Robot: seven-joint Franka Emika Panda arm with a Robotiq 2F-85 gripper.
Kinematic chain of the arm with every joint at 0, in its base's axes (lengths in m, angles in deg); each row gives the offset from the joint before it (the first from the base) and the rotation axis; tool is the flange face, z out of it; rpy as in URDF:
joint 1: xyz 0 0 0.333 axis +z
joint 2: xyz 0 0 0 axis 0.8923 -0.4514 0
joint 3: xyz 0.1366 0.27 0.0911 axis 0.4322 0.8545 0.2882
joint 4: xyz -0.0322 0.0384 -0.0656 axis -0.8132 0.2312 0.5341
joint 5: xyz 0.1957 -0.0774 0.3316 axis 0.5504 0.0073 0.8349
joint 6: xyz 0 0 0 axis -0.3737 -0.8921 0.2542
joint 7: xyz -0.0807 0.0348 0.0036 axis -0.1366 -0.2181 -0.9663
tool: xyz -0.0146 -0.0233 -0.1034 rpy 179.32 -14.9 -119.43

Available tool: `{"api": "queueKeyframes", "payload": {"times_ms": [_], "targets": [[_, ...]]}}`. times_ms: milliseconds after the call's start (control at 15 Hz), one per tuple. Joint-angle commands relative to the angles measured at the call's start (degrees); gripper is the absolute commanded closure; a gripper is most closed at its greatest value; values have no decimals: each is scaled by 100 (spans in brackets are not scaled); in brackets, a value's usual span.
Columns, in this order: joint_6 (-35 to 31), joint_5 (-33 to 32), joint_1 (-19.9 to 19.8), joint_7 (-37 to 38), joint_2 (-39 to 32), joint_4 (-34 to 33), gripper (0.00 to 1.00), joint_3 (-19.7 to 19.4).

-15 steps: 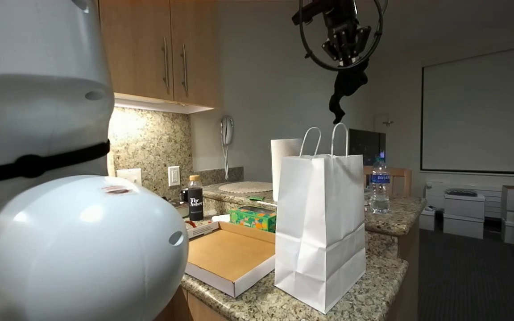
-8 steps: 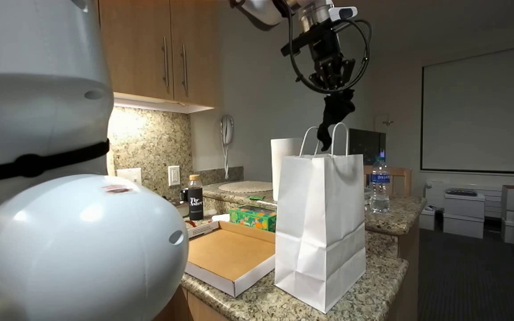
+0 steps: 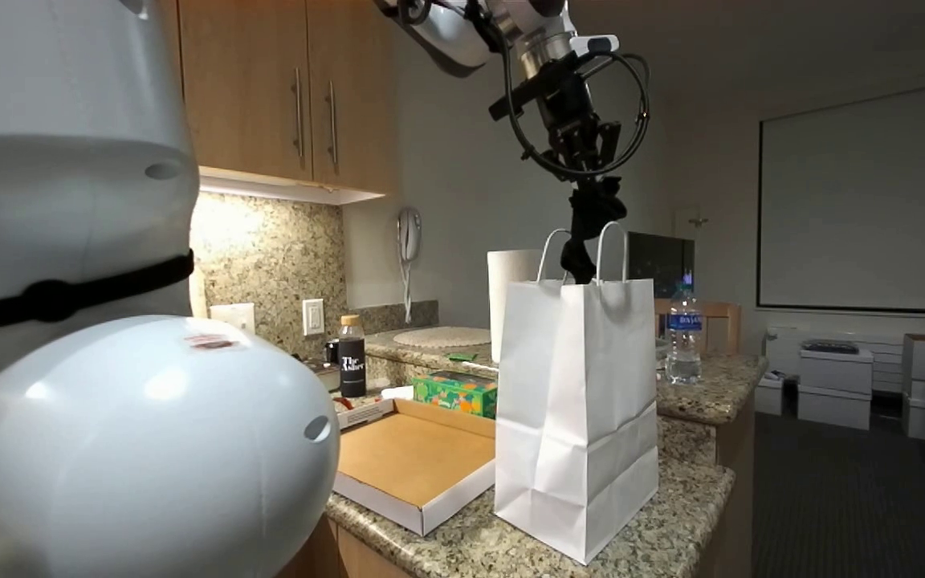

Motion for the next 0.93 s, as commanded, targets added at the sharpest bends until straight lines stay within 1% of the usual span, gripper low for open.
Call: {"api": "queueKeyframes", "payload": {"times_ms": [0, 67, 200, 467, 600, 733, 867], "targets": [[10, -104, -61, -32, 315, 198, 49, 46], [24, -84, -60, -32, 333, 168, 42, 50], [27, -79, -62, -19, 374, 138, 30, 62], [-21, -41, -60, 20, 423, 104, 4, 87], [-57, -28, -60, 27, 465, 121, 0, 96], [-94, -40, -60, 38, 474, 127, 0, 112], [-69, 125, -27, -65, 403, 46, 0, 98]]}}
